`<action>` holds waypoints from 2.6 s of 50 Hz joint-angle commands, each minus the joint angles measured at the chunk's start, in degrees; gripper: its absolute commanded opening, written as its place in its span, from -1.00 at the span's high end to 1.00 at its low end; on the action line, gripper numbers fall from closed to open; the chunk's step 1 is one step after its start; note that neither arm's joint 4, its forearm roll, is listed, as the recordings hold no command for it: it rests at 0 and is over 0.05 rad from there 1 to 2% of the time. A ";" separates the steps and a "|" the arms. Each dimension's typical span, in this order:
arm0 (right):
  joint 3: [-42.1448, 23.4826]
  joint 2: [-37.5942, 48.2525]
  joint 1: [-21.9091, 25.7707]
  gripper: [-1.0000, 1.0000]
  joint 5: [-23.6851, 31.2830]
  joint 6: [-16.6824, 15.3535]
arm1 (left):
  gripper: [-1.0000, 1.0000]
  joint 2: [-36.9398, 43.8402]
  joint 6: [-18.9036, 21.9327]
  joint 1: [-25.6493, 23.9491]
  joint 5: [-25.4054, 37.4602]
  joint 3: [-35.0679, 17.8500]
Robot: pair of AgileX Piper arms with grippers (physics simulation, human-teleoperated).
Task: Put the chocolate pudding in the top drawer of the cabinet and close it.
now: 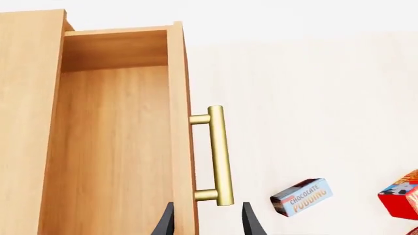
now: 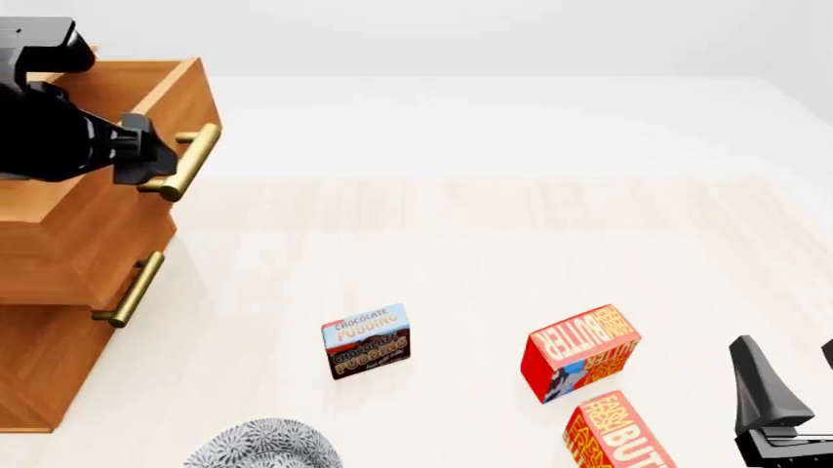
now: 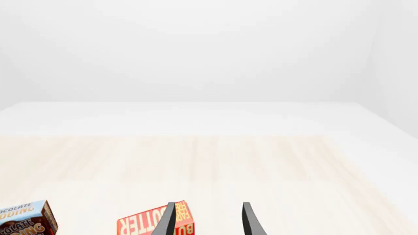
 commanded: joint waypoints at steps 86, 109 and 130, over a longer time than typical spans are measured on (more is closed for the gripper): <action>0.01 0.08 0.01 -1.00 -0.05 0.00 | -1.00 -0.67 -0.07 -13.26 -1.37 -0.54; 0.01 0.08 0.01 -1.00 -0.05 0.00 | -1.00 -5.30 9.36 -13.45 0.30 -4.05; 0.01 0.08 0.01 -1.00 -0.05 0.00 | -1.00 -11.71 20.91 -16.67 -1.00 -2.80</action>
